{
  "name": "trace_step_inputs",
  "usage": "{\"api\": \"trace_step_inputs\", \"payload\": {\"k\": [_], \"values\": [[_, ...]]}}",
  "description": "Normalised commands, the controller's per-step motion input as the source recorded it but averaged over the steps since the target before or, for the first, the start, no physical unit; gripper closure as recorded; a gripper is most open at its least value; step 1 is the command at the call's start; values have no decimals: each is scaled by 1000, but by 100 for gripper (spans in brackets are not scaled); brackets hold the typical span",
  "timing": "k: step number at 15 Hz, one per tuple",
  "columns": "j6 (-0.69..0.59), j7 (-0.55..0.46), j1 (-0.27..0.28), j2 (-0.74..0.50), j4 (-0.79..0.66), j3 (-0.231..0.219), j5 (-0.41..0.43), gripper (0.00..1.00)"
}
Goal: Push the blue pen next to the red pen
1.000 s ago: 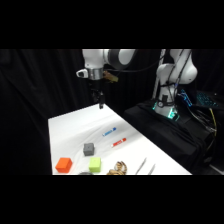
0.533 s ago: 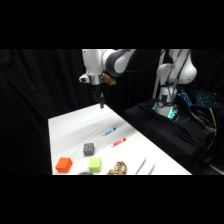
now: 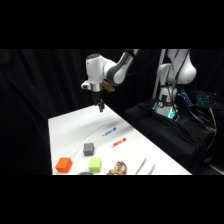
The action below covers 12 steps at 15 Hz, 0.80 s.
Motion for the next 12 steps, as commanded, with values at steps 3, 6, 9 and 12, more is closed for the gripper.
{"api": "trace_step_inputs", "payload": {"k": [3,6,9,12], "values": [[373,-185,-58,149,-59,-24,-53,0],[371,-132,-25,170,-49,8,-13,0],[328,-80,6,147,-48,24,3,0],[297,-54,13,117,-63,24,28,0]]}}
